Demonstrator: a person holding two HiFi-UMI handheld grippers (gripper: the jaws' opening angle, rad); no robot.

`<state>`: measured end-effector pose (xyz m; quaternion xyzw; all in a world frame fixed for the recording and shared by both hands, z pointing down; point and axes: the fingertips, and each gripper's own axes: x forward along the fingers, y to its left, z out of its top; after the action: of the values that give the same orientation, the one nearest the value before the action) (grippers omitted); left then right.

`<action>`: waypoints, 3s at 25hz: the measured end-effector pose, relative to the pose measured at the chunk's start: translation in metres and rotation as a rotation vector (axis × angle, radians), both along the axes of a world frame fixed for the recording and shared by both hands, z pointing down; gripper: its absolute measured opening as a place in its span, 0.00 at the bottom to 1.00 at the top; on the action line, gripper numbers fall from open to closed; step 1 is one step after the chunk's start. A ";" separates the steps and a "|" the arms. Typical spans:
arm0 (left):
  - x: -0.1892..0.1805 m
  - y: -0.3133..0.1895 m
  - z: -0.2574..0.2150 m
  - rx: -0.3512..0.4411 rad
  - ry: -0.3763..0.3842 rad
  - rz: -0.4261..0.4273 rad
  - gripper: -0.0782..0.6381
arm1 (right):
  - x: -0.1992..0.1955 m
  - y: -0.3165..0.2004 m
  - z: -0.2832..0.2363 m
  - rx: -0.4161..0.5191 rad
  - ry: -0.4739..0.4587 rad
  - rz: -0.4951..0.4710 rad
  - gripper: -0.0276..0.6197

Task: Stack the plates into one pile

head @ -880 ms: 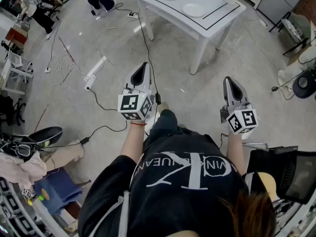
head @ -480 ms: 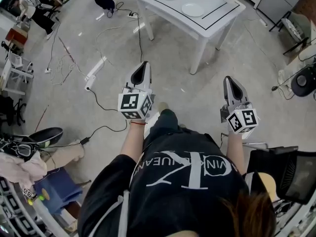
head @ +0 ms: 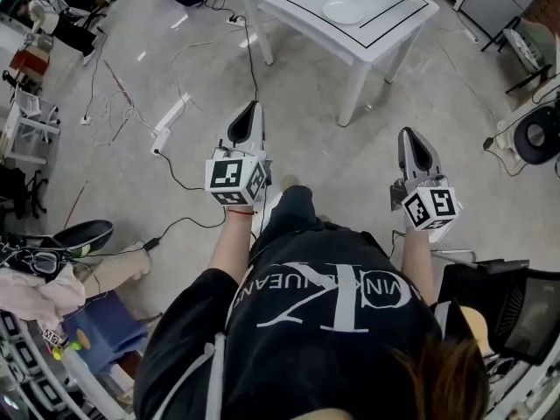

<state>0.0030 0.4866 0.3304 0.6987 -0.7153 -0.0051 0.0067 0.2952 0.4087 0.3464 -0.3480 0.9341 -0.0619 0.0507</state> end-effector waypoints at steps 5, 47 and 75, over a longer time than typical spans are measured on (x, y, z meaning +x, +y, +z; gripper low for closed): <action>-0.003 -0.021 0.015 -0.036 0.012 0.037 0.36 | -0.003 -0.020 0.018 -0.055 -0.010 0.011 0.23; -0.147 -0.358 0.070 -0.223 0.094 0.268 0.31 | -0.167 -0.306 0.065 -0.269 0.053 0.132 0.26; -0.140 -0.520 0.098 -0.345 0.140 0.380 0.28 | -0.195 -0.451 0.102 -0.411 0.073 0.105 0.26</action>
<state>-0.1369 -0.0329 0.4288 0.8069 -0.5595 0.0702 0.1760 0.0997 -0.0423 0.4488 -0.4012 0.8836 -0.2358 -0.0521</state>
